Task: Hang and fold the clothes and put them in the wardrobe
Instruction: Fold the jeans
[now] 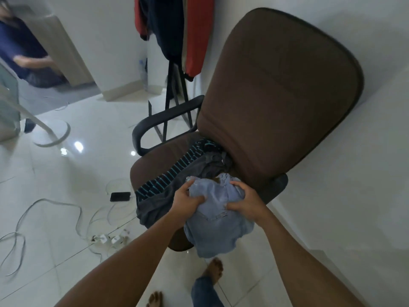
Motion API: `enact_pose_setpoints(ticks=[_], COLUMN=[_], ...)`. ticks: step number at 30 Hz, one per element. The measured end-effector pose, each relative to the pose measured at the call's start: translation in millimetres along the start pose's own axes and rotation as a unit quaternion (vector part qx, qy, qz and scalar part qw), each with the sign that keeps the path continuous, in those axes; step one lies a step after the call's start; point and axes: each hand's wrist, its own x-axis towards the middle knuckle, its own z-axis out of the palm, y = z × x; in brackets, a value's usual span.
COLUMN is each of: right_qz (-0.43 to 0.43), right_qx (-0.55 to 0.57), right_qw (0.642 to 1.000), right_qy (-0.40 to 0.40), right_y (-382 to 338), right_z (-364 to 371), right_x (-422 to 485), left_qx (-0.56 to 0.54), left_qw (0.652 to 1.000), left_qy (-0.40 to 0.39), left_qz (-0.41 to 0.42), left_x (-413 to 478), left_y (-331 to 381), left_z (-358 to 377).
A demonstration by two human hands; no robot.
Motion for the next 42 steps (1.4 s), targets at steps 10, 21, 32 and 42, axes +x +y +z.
enact_pose_setpoints(ticks=[10,21,32,42], right_qz=[-0.092,-0.398,-0.502,-0.578], right_qx=[0.178,0.227,0.217,0.145], right_qw=[0.972,0.849,0.800,0.760], right_qy=[0.125,0.263,0.246,0.262], right_y=[-111,-319,-450,-504], right_z=[39,28,-13,-19], right_x=[-109,-224,-303,-343], left_qx=[0.036,0.063,0.135,0.207], left_qw=[0.961,0.811,0.685,0.656], left_qy=[-0.086,-0.058,0.024,0.122], left_qz=[0.259,0.578,0.716,0.715], left_x=[-100,-215,-273,-308], left_y=[108,292,406,445], left_z=[-90,-161,-187,-179])
